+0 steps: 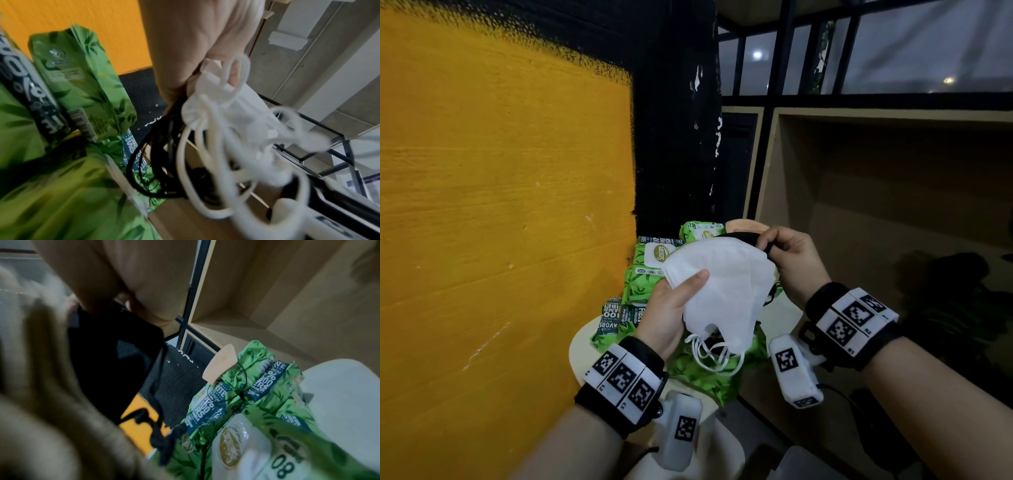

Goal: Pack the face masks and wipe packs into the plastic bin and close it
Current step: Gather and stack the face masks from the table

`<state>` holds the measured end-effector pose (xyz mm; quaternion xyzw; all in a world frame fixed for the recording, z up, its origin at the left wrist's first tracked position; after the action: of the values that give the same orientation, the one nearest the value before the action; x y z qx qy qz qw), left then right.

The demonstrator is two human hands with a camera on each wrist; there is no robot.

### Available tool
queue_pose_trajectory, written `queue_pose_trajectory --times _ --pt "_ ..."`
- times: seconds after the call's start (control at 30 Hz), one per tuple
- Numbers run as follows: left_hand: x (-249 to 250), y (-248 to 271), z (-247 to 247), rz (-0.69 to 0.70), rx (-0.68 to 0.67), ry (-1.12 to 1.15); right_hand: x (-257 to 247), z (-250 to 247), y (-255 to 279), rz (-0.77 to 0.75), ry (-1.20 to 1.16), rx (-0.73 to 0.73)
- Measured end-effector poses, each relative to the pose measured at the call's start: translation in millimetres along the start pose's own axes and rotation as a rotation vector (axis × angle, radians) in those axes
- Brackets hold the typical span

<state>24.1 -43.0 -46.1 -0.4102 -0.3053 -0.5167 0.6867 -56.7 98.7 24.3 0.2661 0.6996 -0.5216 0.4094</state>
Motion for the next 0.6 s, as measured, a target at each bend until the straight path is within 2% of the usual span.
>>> queue_pose_trajectory --times 0.13,0.33,0.43,0.6 --pt "-4.3 -3.6 -2.1 -0.020 0.008 -0.012 -0.7 2.1 5.7 -0.003 -0.029 -0.017" --pt "-10.2 -3.5 -0.9 -0.058 -0.061 -0.033 3.8 -1.1 7.9 0.033 -0.156 -0.015" --pt "-8.4 -1.6 0.3 -0.023 -0.055 -0.038 6.4 -0.7 7.7 0.062 -0.205 -0.030" --pt "1.3 -3.6 -5.3 0.071 0.005 0.006 22.5 10.1 11.1 0.170 -0.131 -0.147"
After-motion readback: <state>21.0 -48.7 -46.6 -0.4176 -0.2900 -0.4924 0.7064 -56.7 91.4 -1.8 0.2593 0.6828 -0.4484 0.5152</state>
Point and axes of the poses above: each hand's wrist, its own y-axis away from the middle knuckle, its own z-axis out of the palm, x = y × z, the point moved 9 cm from there along -y, towards the middle knuckle, and after that the axes turned 1 degree about -x, right-handed, at the moved point
